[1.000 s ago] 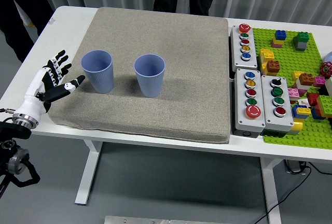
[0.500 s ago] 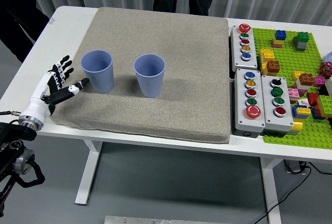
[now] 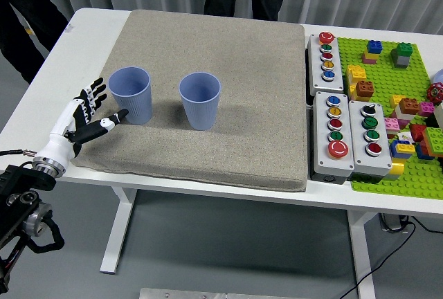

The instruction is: Pick cup pour cup place

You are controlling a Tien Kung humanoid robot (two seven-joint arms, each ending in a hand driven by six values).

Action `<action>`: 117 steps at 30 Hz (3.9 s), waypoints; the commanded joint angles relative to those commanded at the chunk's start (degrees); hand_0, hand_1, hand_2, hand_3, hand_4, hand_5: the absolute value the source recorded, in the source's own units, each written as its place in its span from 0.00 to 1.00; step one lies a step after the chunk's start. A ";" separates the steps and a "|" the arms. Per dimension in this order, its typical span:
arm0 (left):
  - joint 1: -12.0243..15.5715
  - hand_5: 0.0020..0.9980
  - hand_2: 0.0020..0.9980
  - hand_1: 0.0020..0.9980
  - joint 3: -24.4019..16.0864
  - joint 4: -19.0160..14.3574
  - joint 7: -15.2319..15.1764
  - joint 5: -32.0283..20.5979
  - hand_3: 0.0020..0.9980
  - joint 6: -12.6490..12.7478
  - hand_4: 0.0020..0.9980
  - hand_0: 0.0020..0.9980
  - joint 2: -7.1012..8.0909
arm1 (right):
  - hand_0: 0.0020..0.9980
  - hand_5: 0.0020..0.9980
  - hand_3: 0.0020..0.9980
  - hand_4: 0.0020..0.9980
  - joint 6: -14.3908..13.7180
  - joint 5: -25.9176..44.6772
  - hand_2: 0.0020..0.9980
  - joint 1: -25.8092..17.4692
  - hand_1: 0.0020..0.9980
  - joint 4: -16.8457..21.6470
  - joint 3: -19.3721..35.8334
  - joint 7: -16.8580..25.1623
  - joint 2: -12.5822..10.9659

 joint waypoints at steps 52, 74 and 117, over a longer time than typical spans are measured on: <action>-8.41 0.24 1.00 0.98 5.16 6.72 0.05 -0.61 1.00 2.15 0.87 1.00 -2.94 | 0.67 0.08 0.56 0.00 -0.34 1.65 0.56 1.28 0.63 0.00 -0.71 0.37 -0.41; -10.19 0.27 1.00 0.97 6.55 8.46 0.13 -0.23 1.00 3.47 0.88 1.00 -3.85 | 0.67 0.08 0.56 0.00 -0.10 0.57 0.56 0.98 0.63 0.00 -0.16 0.25 -0.31; -8.45 0.27 0.42 0.43 7.58 -0.32 -4.06 -0.02 0.43 16.23 0.78 0.52 -4.42 | 0.67 0.08 0.56 0.00 -0.03 0.22 0.56 1.38 0.63 0.00 0.35 0.17 -0.48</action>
